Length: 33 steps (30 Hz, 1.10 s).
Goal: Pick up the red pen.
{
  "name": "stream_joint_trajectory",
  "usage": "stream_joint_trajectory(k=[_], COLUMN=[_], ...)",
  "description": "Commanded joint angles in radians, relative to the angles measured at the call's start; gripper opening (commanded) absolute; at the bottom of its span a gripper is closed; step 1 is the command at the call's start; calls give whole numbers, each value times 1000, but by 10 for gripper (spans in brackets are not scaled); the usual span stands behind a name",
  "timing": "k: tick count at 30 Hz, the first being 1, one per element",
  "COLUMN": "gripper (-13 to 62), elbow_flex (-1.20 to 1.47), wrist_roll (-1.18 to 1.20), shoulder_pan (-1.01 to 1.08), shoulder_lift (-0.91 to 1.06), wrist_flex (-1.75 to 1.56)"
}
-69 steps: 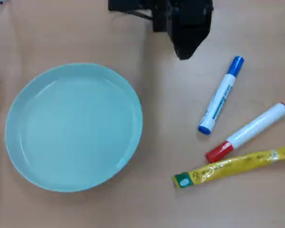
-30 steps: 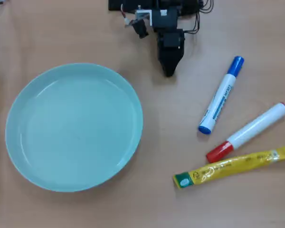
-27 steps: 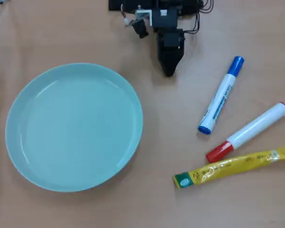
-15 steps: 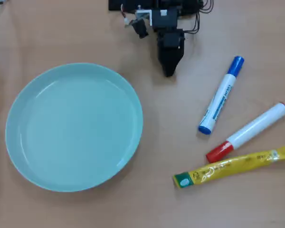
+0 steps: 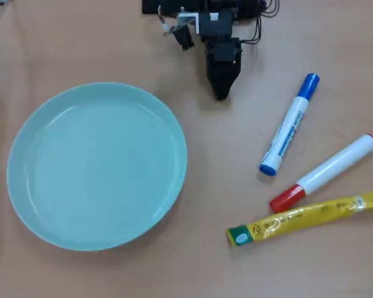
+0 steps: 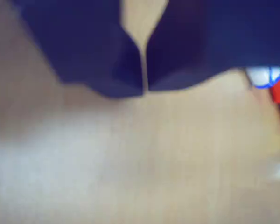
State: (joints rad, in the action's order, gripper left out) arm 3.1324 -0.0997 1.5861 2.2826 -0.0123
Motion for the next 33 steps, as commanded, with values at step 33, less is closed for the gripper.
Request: stream_joint_trajectory(k=[33], gripper=[15], elbow_flex=[-565], wrist_roll=[3], shoulder_pan=[-164], shoulder_lift=[87], wrist_flex=[709])
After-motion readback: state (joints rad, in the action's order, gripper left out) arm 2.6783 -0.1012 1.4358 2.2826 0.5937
